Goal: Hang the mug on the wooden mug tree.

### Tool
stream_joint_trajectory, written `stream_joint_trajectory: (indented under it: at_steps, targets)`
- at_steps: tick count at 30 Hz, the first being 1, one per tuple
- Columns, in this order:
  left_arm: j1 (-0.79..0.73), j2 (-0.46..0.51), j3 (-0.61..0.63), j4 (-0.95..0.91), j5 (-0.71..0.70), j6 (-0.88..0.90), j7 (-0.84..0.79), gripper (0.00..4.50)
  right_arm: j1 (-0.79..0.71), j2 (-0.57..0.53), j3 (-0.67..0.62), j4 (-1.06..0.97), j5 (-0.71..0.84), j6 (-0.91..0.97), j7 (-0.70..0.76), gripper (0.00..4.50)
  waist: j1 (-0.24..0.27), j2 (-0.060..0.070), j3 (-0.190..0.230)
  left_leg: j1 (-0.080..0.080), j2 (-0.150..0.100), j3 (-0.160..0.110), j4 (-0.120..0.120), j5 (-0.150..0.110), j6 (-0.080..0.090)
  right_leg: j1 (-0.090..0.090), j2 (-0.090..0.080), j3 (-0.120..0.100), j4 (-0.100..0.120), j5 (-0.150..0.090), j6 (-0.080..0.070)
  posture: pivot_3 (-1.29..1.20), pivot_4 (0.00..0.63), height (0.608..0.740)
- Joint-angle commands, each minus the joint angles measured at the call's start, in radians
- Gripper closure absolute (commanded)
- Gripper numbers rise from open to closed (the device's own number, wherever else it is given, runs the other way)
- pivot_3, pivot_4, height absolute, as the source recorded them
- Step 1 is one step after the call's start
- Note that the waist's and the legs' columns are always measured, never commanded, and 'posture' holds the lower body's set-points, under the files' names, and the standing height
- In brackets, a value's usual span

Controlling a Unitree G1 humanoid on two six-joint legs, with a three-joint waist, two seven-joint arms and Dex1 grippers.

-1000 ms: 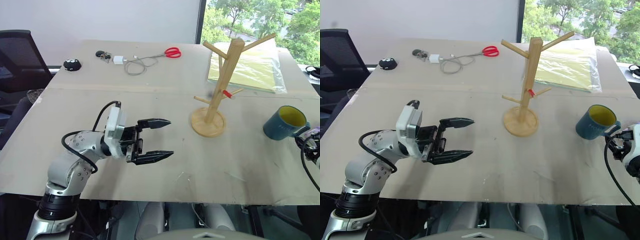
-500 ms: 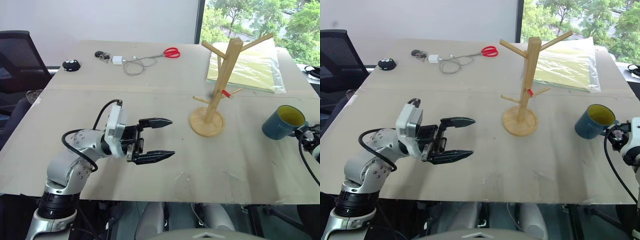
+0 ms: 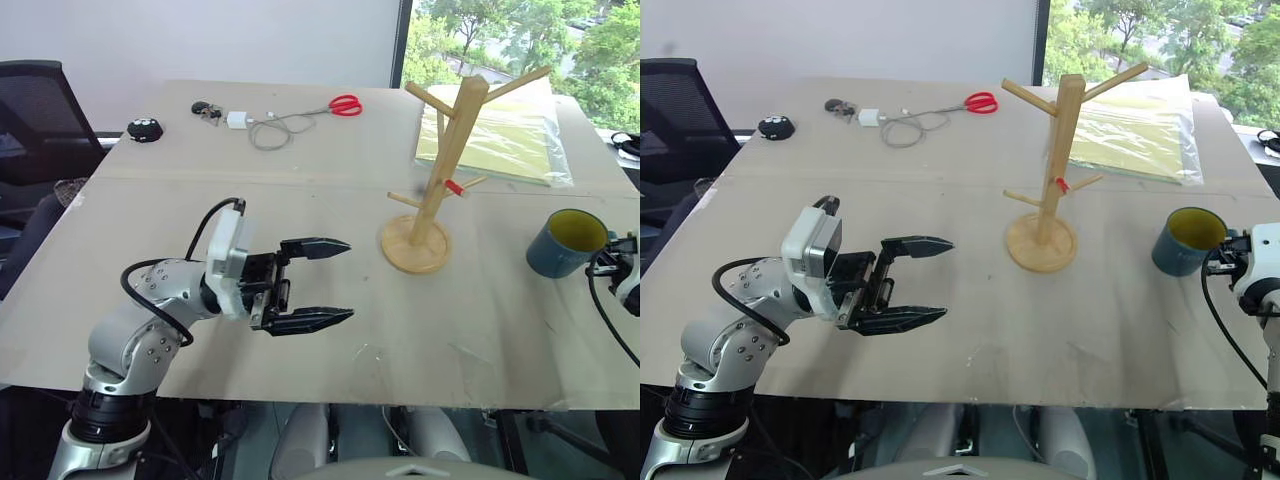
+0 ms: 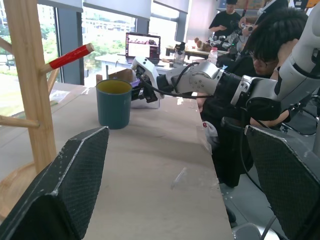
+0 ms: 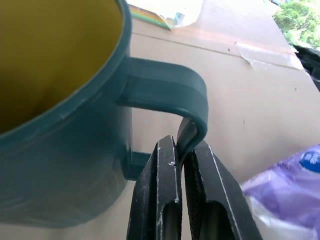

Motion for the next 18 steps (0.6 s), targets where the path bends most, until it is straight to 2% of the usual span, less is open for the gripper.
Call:
stream_joint_trajectory:
  at_steps: [1, 5, 10, 14, 18]
  targets:
    - [0.007, -0.016, 0.030, -0.043, -0.019, -0.015, 0.035, 0.00, 0.058, -0.013, -0.054, -0.179, 0.088, 0.009, 0.067, 4.46, 0.000, 0.000, 0.000, 0.000, 0.000, 0.000, 0.000, 0.000, 0.000, 0.000, 0.000, 0.000, 0.000, 0.000, 0.000, 0.00, 0.150, 0.740]
    - [0.012, -0.049, 0.057, -0.001, 0.010, -0.053, 0.077, 0.00, 0.146, -0.026, -0.095, -0.501, 0.241, 0.152, 0.091, 4.46, -0.001, 0.003, 0.001, 0.000, 0.001, -0.001, 0.000, 0.000, 0.000, 0.000, 0.000, 0.000, 0.000, 0.001, 0.002, 0.00, 0.150, 0.740]
    - [-0.003, -0.140, 0.119, 0.093, 0.024, -0.210, 0.033, 0.00, 0.152, -0.071, -0.096, -0.813, 0.358, 0.389, -0.012, 4.46, 0.000, 0.001, 0.001, 0.000, 0.001, -0.001, 0.000, 0.000, 0.001, 0.000, 0.000, -0.001, 0.000, 0.000, 0.000, 0.00, 0.150, 0.740]
    - [0.020, -0.058, 0.164, 0.141, -0.072, -0.119, -0.080, 0.00, 0.059, -0.115, -0.035, -1.013, 0.449, 0.584, -0.138, 4.46, -0.003, 0.000, 0.001, 0.000, 0.001, -0.002, 0.000, 0.000, 0.001, 0.000, -0.001, -0.002, 0.000, -0.001, -0.002, 0.00, 0.150, 0.740]
    - [0.008, -0.004, 0.180, 0.184, -0.087, -0.080, -0.115, 0.00, -0.056, -0.135, 0.007, -1.083, 0.520, 0.734, -0.248, 4.46, -0.003, 0.000, 0.001, -0.001, 0.001, -0.002, 0.000, 0.000, 0.000, -0.001, -0.001, -0.003, 0.000, -0.001, -0.002, 0.00, 0.150, 0.740]
